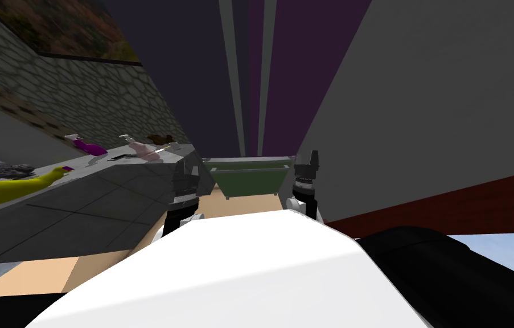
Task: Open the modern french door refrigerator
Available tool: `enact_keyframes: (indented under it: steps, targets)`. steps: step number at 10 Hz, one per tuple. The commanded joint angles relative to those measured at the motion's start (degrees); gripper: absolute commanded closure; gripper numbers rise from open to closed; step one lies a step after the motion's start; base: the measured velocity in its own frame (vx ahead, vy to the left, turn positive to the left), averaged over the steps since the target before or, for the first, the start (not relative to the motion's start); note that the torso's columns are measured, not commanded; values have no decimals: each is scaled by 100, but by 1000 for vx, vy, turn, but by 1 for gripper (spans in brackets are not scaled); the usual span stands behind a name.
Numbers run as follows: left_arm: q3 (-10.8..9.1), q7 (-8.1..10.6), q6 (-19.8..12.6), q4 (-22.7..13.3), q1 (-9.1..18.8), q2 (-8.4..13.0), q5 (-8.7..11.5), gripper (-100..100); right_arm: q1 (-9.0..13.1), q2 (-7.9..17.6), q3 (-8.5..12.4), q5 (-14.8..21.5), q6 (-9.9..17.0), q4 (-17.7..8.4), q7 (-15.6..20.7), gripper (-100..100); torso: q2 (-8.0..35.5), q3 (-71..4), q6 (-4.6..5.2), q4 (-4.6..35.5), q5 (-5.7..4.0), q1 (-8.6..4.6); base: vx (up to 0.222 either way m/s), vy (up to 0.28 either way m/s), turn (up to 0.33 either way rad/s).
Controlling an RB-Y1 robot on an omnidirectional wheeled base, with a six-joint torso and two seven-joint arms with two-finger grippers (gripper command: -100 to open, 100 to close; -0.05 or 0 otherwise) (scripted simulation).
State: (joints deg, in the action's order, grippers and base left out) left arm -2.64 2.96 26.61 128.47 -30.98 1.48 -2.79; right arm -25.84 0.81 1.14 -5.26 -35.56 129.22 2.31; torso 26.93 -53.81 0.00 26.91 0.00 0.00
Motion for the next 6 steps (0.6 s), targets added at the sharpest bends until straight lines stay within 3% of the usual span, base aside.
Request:
enact_keyframes:
  steps: [1,2,3,6]
  targets:
    - [0,0,0,0,0,0,0,0,0,0,0,0,0,0,0,0,423,-846,0,423,0,0,0,0,0]
    - [0,0,0,0,0,0,0,0,0,0,0,0,0,0,0,0,846,-1691,0,846,0,0,0,0,0]
    - [7,-9,68,-119,15,243,0,-100,0,0,0,0,0,0,0,0,1269,-2538,0,1269,0,0,24,11,-14]
    - [32,-39,293,-520,66,548,2,-100,-2,0,0,0,0,-3,0,0,1514,-3079,0,1526,4,12,67,44,-25]
